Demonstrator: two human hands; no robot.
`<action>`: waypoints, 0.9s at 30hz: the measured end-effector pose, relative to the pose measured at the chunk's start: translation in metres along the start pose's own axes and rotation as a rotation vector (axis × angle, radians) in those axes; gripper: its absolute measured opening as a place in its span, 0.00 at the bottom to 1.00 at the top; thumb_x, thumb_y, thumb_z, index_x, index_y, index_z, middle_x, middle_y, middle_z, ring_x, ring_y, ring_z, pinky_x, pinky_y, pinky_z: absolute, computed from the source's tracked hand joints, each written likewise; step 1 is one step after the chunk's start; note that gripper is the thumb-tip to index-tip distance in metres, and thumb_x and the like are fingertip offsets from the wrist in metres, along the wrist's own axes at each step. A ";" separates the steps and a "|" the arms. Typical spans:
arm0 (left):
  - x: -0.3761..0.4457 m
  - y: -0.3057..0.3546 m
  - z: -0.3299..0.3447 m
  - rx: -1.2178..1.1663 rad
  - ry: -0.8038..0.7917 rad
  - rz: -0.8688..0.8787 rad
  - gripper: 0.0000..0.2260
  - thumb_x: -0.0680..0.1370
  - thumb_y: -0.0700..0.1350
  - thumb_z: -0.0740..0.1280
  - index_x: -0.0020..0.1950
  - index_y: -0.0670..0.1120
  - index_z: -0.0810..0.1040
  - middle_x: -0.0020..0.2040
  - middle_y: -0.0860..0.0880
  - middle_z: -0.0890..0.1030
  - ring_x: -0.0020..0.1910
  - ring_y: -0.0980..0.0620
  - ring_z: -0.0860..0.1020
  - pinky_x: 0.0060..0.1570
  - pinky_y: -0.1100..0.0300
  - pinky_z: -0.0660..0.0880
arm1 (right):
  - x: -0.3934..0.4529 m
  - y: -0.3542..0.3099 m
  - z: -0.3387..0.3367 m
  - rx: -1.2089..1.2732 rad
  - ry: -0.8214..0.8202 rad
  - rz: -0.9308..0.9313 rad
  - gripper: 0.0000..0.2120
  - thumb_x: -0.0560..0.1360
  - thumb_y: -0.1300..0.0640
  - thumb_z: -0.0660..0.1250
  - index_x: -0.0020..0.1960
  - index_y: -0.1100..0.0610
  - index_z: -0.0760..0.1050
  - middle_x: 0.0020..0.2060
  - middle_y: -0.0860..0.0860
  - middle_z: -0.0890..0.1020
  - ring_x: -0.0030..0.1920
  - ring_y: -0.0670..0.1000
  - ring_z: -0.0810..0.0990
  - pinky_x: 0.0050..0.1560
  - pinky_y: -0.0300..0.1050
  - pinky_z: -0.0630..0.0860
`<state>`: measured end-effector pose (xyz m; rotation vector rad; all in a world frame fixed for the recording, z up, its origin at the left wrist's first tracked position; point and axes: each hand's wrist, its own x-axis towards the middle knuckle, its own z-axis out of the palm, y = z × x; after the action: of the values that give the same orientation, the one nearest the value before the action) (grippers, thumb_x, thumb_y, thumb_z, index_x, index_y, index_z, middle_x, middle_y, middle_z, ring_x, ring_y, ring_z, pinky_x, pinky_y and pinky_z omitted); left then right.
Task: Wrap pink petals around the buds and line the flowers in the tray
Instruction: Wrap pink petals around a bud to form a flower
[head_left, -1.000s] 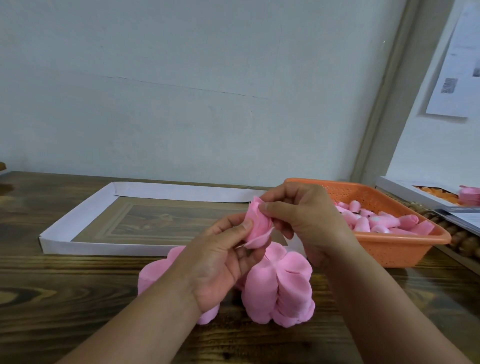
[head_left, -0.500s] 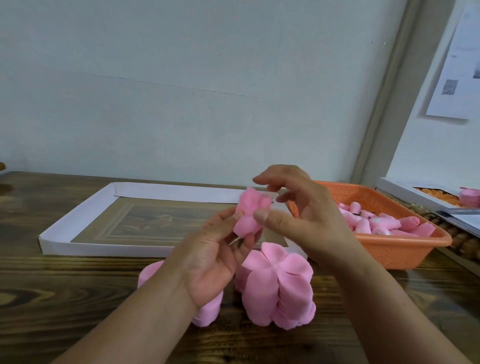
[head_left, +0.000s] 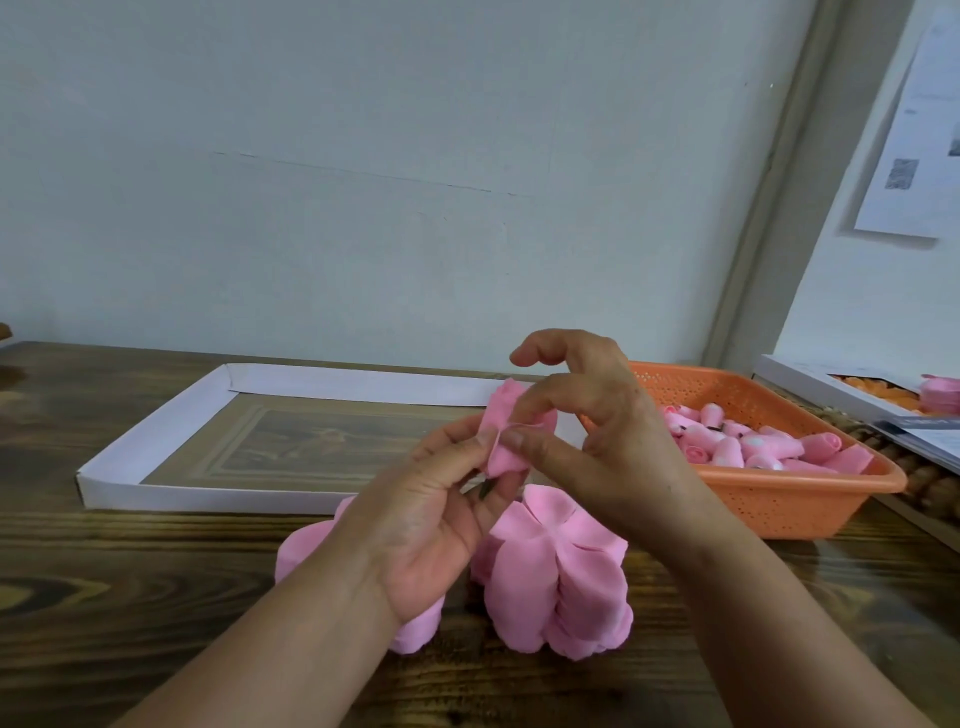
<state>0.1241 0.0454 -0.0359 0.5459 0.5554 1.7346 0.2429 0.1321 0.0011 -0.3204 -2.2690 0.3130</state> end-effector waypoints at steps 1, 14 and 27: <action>-0.001 0.000 0.000 0.001 -0.012 -0.004 0.11 0.68 0.37 0.68 0.49 0.40 0.83 0.48 0.42 0.85 0.42 0.51 0.84 0.39 0.61 0.81 | 0.000 0.000 0.000 -0.001 0.009 0.006 0.04 0.67 0.53 0.69 0.37 0.53 0.79 0.54 0.36 0.70 0.61 0.42 0.68 0.62 0.38 0.64; -0.001 0.002 -0.001 0.097 -0.080 0.048 0.11 0.66 0.43 0.70 0.45 0.39 0.84 0.49 0.43 0.85 0.47 0.52 0.84 0.42 0.62 0.80 | 0.002 0.000 0.001 -0.007 0.015 0.023 0.03 0.68 0.54 0.66 0.36 0.48 0.74 0.52 0.37 0.70 0.58 0.42 0.68 0.58 0.30 0.63; 0.007 0.006 -0.002 -0.067 0.133 0.044 0.23 0.66 0.38 0.67 0.61 0.35 0.76 0.51 0.41 0.81 0.45 0.48 0.78 0.35 0.64 0.80 | 0.000 0.013 0.002 0.599 0.270 0.118 0.09 0.62 0.66 0.63 0.39 0.55 0.75 0.43 0.47 0.79 0.48 0.48 0.77 0.50 0.48 0.71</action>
<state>0.1169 0.0506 -0.0328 0.4004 0.5800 1.8342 0.2431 0.1442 -0.0041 -0.1669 -1.7944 0.9253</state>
